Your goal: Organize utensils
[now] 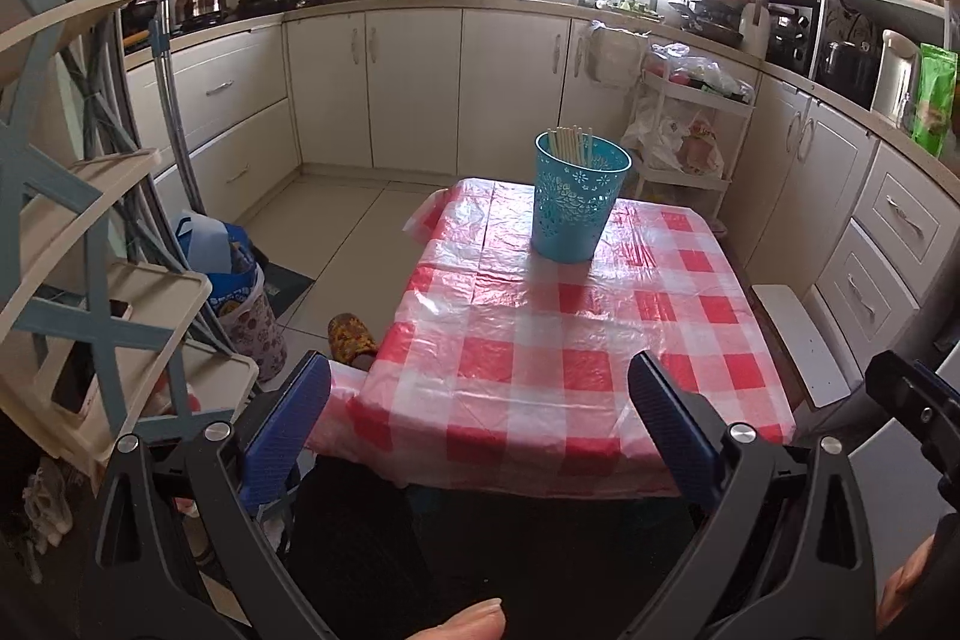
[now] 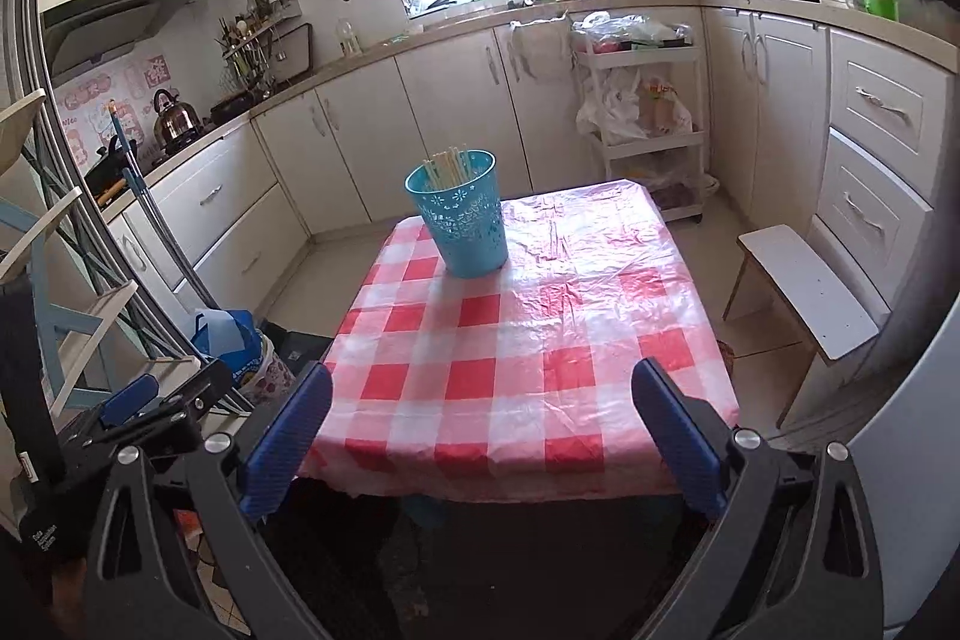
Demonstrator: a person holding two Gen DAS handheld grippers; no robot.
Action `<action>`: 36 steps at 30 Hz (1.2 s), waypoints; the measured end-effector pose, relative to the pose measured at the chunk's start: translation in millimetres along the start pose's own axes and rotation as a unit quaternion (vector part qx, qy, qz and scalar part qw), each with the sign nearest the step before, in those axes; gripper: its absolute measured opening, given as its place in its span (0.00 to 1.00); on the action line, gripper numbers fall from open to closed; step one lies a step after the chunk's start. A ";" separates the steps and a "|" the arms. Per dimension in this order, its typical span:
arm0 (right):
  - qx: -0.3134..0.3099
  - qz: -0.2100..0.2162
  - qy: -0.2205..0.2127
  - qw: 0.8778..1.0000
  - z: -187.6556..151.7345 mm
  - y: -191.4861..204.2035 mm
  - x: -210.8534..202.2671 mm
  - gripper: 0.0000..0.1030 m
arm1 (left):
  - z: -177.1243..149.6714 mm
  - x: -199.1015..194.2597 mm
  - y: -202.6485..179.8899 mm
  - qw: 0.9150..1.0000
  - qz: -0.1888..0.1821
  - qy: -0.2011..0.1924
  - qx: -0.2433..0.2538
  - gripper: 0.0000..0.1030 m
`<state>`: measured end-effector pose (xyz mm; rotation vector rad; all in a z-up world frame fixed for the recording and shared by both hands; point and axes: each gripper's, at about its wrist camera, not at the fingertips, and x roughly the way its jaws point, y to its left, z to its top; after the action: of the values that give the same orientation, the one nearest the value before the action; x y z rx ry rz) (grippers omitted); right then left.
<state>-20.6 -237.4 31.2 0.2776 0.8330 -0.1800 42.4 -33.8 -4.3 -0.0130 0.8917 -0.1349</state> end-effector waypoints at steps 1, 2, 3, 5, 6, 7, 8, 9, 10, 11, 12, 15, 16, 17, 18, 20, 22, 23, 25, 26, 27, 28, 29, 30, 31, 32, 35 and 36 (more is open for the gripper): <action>0.003 0.000 -0.002 1.000 -4.4 0.0 -9.3 0.93 | -4.0 -7.2 0.2 1.000 0.001 0.005 0.004 0.93; 0.003 -0.003 -0.003 1.000 -8.1 0.4 -17.5 0.93 | -7.9 -13.3 0.2 1.000 0.002 0.009 0.008 0.93; 0.003 -0.005 -0.003 1.000 -11.2 1.3 -25.1 0.93 | -10.4 -16.4 0.6 1.000 0.002 0.013 0.011 0.93; 0.004 -0.007 -0.010 1.000 -15.3 2.7 -38.7 0.93 | -13.8 -27.2 -1.8 1.000 0.003 0.013 0.018 0.93; 0.002 -0.009 -0.013 1.000 -16.8 4.0 -43.5 0.93 | -11.0 -30.3 -5.5 1.000 0.004 0.011 0.023 0.93; -0.003 -0.013 -0.017 1.000 -17.3 6.4 -48.1 0.93 | -10.3 -36.4 -8.1 1.000 0.008 0.005 0.028 0.93; -0.006 -0.015 -0.020 1.000 -17.0 8.1 -50.4 0.93 | -8.9 -42.7 -10.7 0.999 0.014 0.000 0.033 0.93; -0.007 -0.018 -0.023 1.000 -15.7 9.7 -52.7 0.93 | -6.5 -47.1 -12.4 0.999 0.016 -0.004 0.036 0.93; -0.006 -0.019 -0.023 1.000 -14.2 11.4 -53.1 0.93 | -4.5 -51.9 -12.6 0.999 0.013 -0.009 0.036 0.93; -0.005 -0.019 -0.021 1.000 -11.8 13.4 -53.9 0.93 | -2.7 -56.3 -12.5 0.999 0.009 -0.012 0.032 0.93; -0.003 -0.019 -0.020 1.000 -8.8 14.8 -54.3 0.93 | -0.2 -59.7 -12.0 1.000 0.006 -0.012 0.026 0.93; 0.002 -0.008 -0.022 1.000 -5.9 24.1 -61.1 0.93 | 2.4 -69.0 -4.8 1.000 -0.012 0.003 -0.003 0.93; 0.002 -0.002 -0.025 1.000 -7.4 27.9 -63.9 0.93 | -0.2 -71.8 -2.1 1.000 -0.025 0.008 -0.011 0.93; 0.003 0.004 -0.028 1.000 -10.1 31.2 -67.6 0.93 | -3.6 -76.1 -0.7 0.999 -0.034 0.007 -0.017 0.93; 0.006 0.009 -0.033 0.999 -13.3 33.1 -71.4 0.93 | -8.7 -82.5 0.8 0.999 -0.036 -0.016 -0.013 0.93; 0.006 0.016 -0.046 0.999 -19.5 37.5 -80.1 0.93 | -17.7 -93.0 0.9 0.999 -0.024 -0.029 0.002 0.93; 0.002 0.009 -0.057 0.998 -21.4 40.6 -87.5 0.93 | -19.3 -98.1 5.9 0.999 0.001 -0.039 0.010 0.93; 0.000 0.007 -0.059 0.998 -21.5 41.9 -89.9 0.93 | -19.2 -99.6 11.0 0.999 0.005 -0.039 0.004 0.93; -0.009 0.004 -0.061 0.998 -22.4 46.6 -93.7 0.93 | -16.7 -102.1 23.1 0.999 -0.004 -0.039 -0.020 0.93; -0.013 0.004 -0.061 0.998 -23.2 48.7 -95.1 0.93 | -16.5 -103.2 27.5 0.999 -0.009 -0.040 -0.029 0.93; -0.017 0.004 -0.059 0.998 -23.7 50.5 -95.8 0.93 | -15.7 -103.4 29.2 0.999 -0.011 -0.039 -0.032 0.93; -0.019 0.003 -0.058 0.998 -23.8 51.4 -96.4 0.93 | -15.7 -103.6 29.1 0.999 -0.009 -0.038 -0.031 0.93; -0.021 0.002 -0.059 0.998 -24.0 52.1 -97.3 0.93 | -16.1 -104.1 28.3 0.999 -0.006 -0.038 -0.027 0.93; -0.022 0.001 -0.059 0.998 -24.4 52.7 -98.2 0.93 | -15.9 -104.5 26.8 0.999 -0.003 -0.039 -0.023 0.93; -0.022 0.000 -0.060 0.998 -24.3 53.1 -98.8 0.93 | -15.8 -105.1 25.5 0.999 -0.003 -0.039 -0.018 0.93; -0.023 0.000 -0.060 0.998 -24.3 53.5 -99.3 0.93 | -15.4 -105.5 24.3 0.999 -0.002 -0.039 -0.014 0.93; -0.029 -0.001 -0.059 0.998 -25.4 55.4 -99.2 0.93 | -15.0 -108.5 25.3 0.999 -0.007 -0.044 -0.017 0.93; -0.032 0.000 -0.056 0.998 -25.8 56.3 -98.4 0.93 | -15.3 -110.1 25.4 0.999 -0.010 -0.046 -0.018 0.93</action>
<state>-88.9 -171.2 98.0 0.2048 0.7263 -0.1670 -34.9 5.6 69.7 -0.0617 0.8023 -0.1347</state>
